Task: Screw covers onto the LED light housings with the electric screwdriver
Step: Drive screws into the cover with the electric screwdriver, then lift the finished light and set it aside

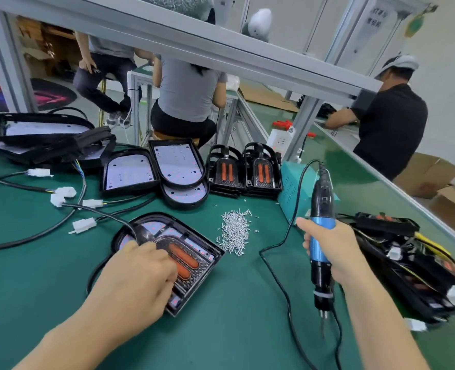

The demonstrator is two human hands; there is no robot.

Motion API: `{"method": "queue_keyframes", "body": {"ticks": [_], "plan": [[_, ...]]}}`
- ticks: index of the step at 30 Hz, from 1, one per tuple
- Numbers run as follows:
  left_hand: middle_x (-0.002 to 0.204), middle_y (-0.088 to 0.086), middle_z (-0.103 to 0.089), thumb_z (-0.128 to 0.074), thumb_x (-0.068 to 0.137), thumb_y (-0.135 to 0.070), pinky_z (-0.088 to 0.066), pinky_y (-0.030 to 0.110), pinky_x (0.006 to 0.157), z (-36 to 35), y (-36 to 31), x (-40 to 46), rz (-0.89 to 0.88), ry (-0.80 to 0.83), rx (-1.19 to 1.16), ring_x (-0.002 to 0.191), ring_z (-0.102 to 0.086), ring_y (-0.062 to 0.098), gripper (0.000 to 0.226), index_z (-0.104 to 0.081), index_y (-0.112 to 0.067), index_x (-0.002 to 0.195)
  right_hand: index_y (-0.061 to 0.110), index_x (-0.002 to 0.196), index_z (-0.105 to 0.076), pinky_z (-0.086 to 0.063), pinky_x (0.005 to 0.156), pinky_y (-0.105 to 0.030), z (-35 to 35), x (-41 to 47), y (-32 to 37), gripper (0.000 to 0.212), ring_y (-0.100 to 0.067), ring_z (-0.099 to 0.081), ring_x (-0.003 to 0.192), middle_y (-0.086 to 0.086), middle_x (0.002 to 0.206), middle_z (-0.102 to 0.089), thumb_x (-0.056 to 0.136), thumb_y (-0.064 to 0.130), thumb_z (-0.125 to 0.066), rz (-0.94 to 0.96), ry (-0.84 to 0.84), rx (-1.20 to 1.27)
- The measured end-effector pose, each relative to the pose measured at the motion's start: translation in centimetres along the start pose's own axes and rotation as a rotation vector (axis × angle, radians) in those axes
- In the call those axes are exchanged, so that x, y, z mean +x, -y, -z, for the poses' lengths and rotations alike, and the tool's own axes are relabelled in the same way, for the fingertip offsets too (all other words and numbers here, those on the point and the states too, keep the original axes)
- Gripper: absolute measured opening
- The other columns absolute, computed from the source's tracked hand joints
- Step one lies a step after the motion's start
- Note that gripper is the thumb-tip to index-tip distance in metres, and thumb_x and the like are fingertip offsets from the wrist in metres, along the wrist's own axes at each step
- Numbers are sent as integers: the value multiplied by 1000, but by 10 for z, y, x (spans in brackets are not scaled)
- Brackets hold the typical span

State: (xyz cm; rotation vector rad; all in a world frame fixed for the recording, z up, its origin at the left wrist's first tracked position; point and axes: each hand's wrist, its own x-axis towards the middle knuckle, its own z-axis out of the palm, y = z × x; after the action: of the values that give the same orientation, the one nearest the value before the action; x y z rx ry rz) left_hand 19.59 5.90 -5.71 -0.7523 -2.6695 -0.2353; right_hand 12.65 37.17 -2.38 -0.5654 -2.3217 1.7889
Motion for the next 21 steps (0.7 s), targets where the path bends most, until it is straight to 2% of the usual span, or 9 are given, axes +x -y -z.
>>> {"method": "queue_keyframes", "body": {"ticks": [5, 8, 10, 12, 14, 18, 21], "plan": [[49, -13, -45, -61, 58, -23, -39, 26, 48, 0, 6, -6, -6, -7, 6, 47, -48, 14, 16, -51, -25, 46, 10, 82, -58, -48, 53, -30, 0, 17, -15, 24, -18, -54, 50, -8, 64, -58, 81, 20, -79, -51, -18, -87], [49, -13, -45, -54, 65, -25, -39, 26, 48, 0, 8, -7, 15, -34, -17, 48, -47, 13, 19, -51, -25, 46, 10, 81, -58, -47, 55, -28, -2, 26, -23, 27, -15, -55, 46, -7, 61, -59, 81, 28, -78, -69, -30, -205], [51, -14, -45, -44, 70, -29, -39, 24, 49, -1, 8, -7, 50, -53, -49, 50, -46, 11, 24, -53, -27, 48, 10, 80, -57, -41, 52, -26, -4, 34, -27, 36, -12, -53, 45, -3, 58, -60, 83, 42, -74, -86, -32, -445], [55, -16, -47, -40, 72, -32, -40, 24, 51, -1, 8, -8, 105, -84, -111, 54, -47, 10, 25, -56, -28, 53, 9, 84, -54, -35, 52, -29, -8, 42, -33, 47, -15, -50, 55, -2, 64, -55, 84, 53, -67, -85, -23, -699], [62, -17, -51, -42, 74, -34, -41, 27, 54, -1, 12, -10, 197, -143, -194, 60, -48, 12, 24, -59, -28, 58, 7, 91, -51, -35, 55, -31, -13, 50, -39, 54, -20, -50, 67, -3, 74, -51, 85, 59, -62, -81, -5, -851], [84, -16, -59, -63, 81, -21, -34, 28, 71, -5, 27, -15, 499, -306, -332, 84, -48, 14, 8, -67, -25, 75, 9, 88, -48, -34, 51, -29, -20, 61, -46, 54, -16, -48, 64, -3, 77, -53, 86, 62, -57, -58, -9, -998], [97, -14, -56, -71, 80, -12, -31, 28, 82, -12, 38, -18, 682, -303, -418, 100, -41, 10, 20, -64, -29, 88, 11, 81, -46, -34, 53, -29, -24, 65, -45, 52, -21, -53, 70, -1, 73, -50, 87, 61, -56, -39, -29, -1057]]}}
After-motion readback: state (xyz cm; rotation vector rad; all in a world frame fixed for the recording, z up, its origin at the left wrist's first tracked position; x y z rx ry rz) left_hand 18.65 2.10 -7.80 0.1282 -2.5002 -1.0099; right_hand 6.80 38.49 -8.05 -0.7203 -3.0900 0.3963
